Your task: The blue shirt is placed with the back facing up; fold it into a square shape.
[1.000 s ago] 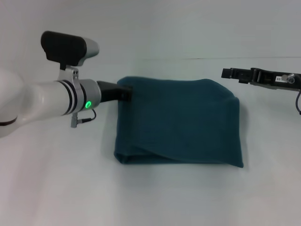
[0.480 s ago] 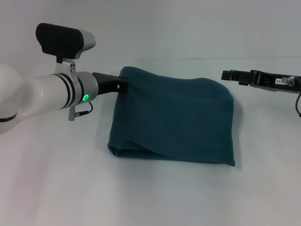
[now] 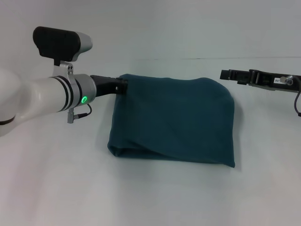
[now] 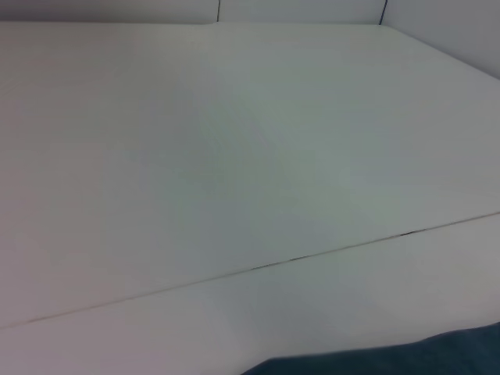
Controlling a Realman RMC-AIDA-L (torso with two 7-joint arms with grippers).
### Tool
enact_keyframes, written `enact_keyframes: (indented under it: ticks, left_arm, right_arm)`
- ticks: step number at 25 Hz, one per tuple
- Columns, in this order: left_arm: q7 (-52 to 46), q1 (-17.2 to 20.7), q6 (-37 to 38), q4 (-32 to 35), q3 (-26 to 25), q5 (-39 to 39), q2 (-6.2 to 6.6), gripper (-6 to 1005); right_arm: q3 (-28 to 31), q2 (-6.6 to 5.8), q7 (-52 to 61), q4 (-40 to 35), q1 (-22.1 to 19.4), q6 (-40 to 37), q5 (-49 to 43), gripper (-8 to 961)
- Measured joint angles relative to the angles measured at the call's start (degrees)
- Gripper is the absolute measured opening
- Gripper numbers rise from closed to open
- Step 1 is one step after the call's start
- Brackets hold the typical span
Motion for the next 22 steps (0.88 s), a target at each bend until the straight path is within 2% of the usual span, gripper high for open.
enact_keyframes:
  ticks: [2,7,10,13,15,18,22]
  left_arm:
    - [-0.1,0.4,0.1,0.3,-0.5,-0.9,0.10,90]
    - [-0.4,4.1,2.0,5.4,-1.6,-2.8,0.16,276]
    - [-1.0,8.1,7.9,10.4,-1.7,-3.9,0.13,400]
    - [-1.1,12.6,17.7,17.0,-3.1,-5.4,0.03,530]
    - [-0.8,15.6,24.8,21.0,-4.8,-7.3,0.00,577]
    - [2.0,18.7,36.4,23.1,-9.7,-10.8,0.11,648]
    - [6.8,20.9,51.3,22.9,-17.4,-12.9,0.25,743]
  right_arm:
    - [0.0,0.00,0.0,0.0,0.0,0.0,0.0,850]
    - [0.1,0.00,-0.3,0.0,-0.2,-0.3,0.0,851]
    - [0.3,-0.08,-1.1,0.0,-0.5,-1.6,0.3,853]
    - [2.1,-0.05,-4.2,0.0,-0.9,-5.8,0.8,856]
    - [3.4,0.03,-7.7,0.0,-1.4,-10.1,1.5,858]
    - [3.8,0.09,-13.4,0.0,-2.3,-15.6,2.5,860]
    - [4.1,0.69,-22.2,0.0,-3.9,-21.6,5.1,863]
